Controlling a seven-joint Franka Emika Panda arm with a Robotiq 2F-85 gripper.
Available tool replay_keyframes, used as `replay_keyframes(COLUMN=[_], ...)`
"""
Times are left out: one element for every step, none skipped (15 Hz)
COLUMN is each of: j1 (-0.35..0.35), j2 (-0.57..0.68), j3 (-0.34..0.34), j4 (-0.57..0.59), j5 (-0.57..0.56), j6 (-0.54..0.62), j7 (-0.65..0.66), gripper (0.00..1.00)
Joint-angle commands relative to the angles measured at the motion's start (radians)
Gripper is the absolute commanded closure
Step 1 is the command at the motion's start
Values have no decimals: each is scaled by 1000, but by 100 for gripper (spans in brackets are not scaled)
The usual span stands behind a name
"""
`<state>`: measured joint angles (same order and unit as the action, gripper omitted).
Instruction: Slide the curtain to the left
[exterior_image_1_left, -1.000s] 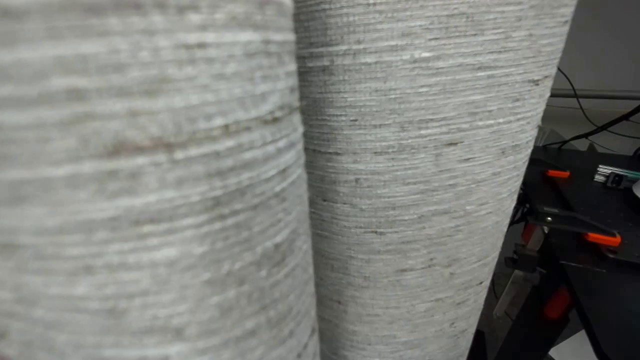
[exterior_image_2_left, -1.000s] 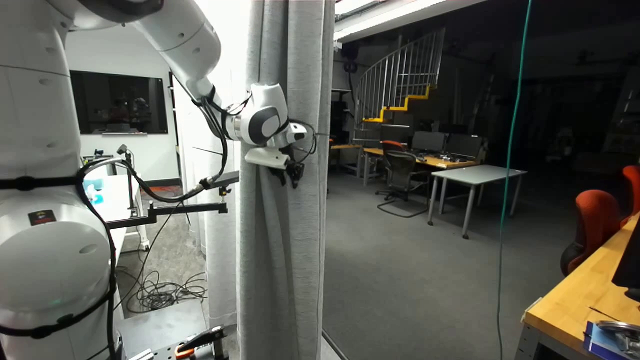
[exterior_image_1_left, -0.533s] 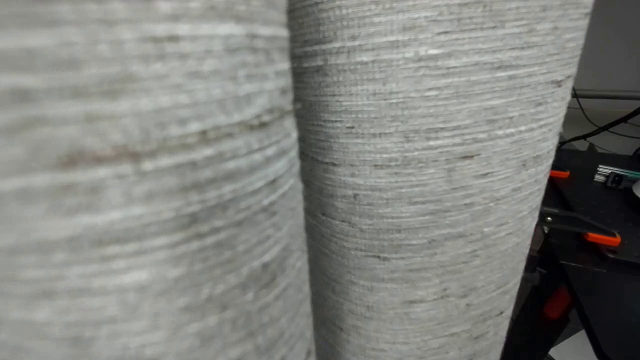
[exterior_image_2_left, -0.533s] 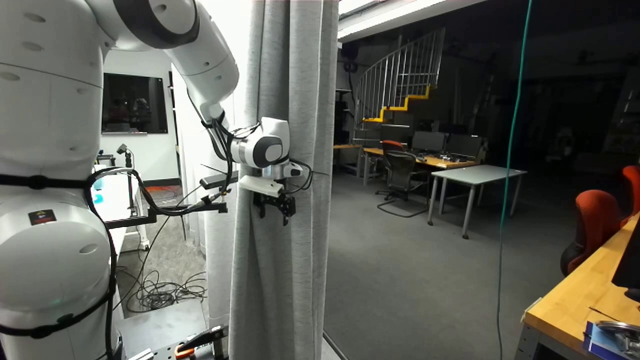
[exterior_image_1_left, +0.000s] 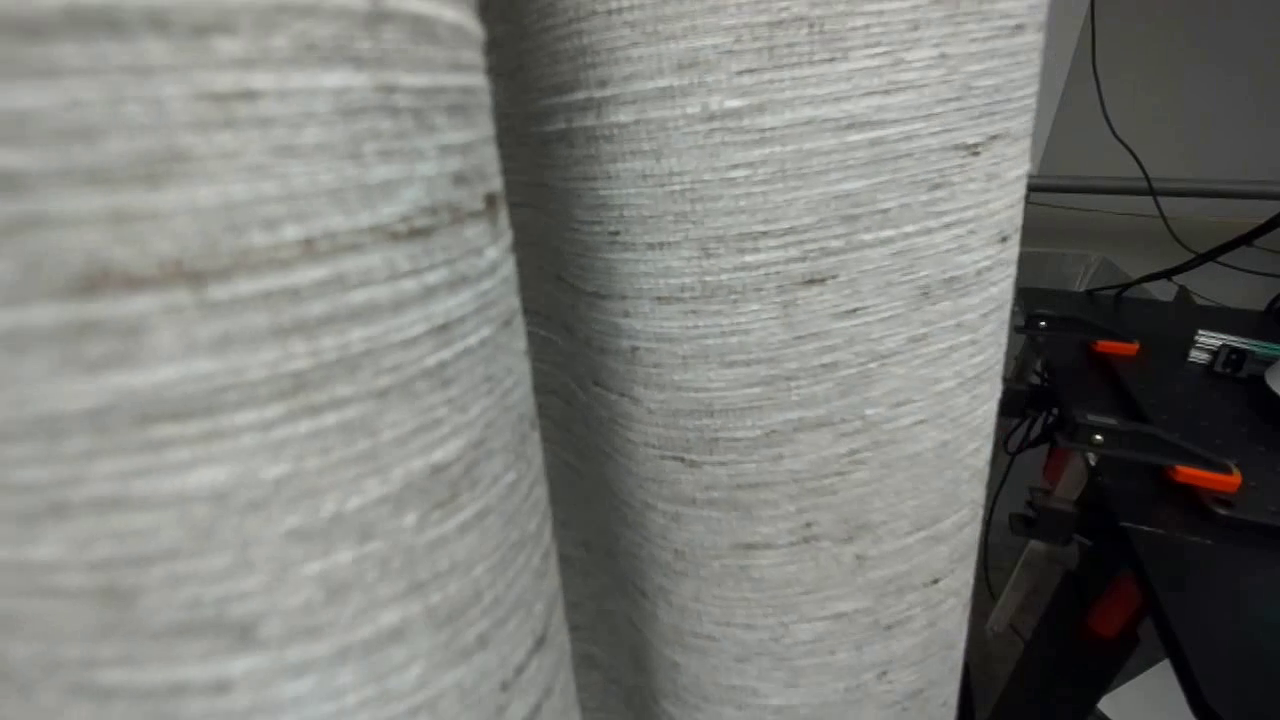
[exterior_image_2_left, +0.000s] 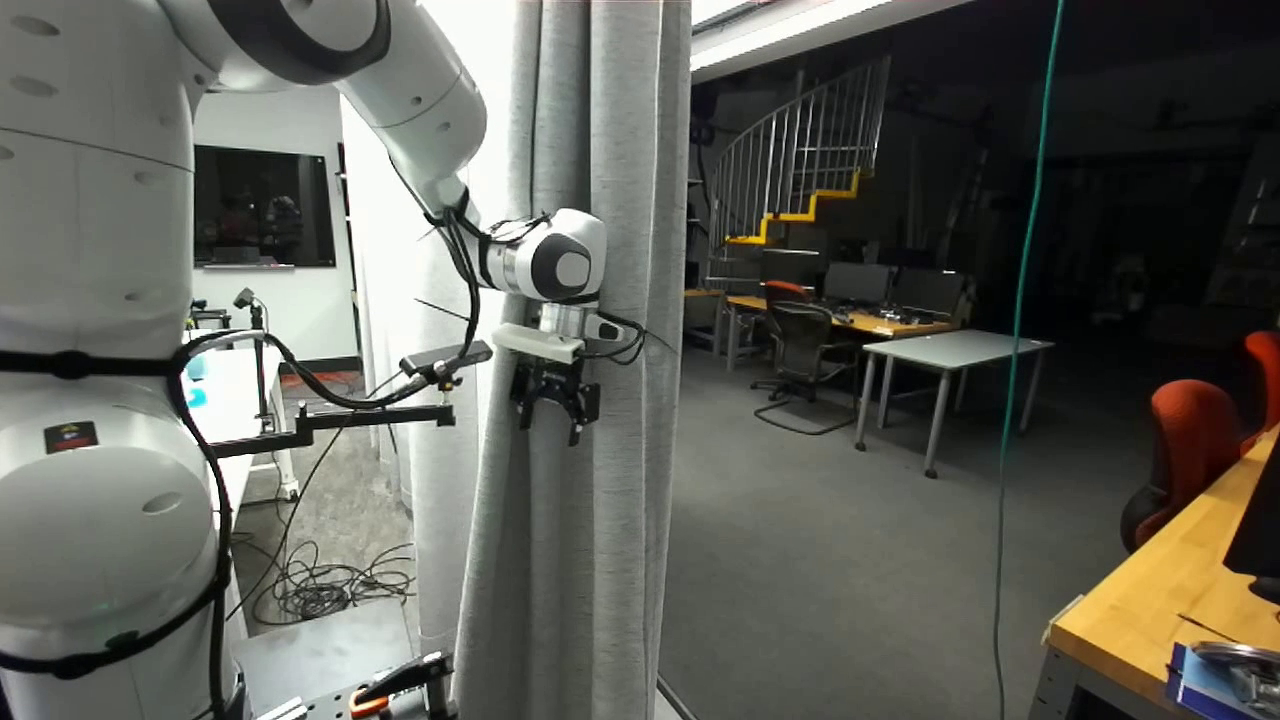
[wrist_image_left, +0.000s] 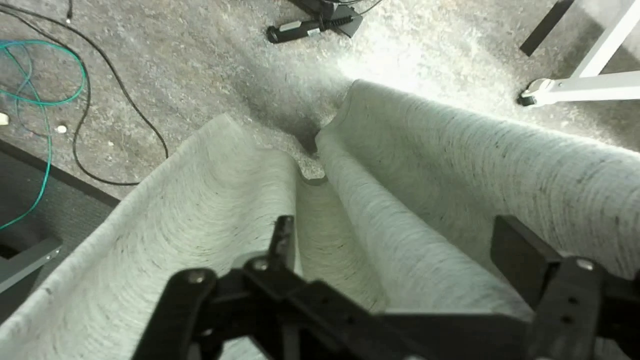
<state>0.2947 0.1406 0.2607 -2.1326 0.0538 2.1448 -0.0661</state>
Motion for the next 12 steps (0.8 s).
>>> replay_keyframes(j1=[-48, -60, -70, -81, -89, -99, -107, -115, -125, -133, -142, -151], j2=[-74, -99, -120, -146, -169, -197, -219, -244, -268, -287, -307, -324], j3=[-19, -28, -36, -46, -55, -67, -76, -88, -101, -114, -129, -141], j4=[21, 15, 12, 2, -7, -16, -23, -33, -42, -46, -52, -57], j5=[22, 24, 28, 29, 27, 32, 34, 35, 32, 31, 31, 27], j6=[-120, -131, -141, -141, -133, -133, -131, -124, -116, -114, -113, -112], j7=[-58, -68, -79, -84, -84, -88, -91, -93, -95, -95, -94, -92], gripper=[0, 0, 0, 0, 0, 0, 0, 0, 0, 0, 0, 0])
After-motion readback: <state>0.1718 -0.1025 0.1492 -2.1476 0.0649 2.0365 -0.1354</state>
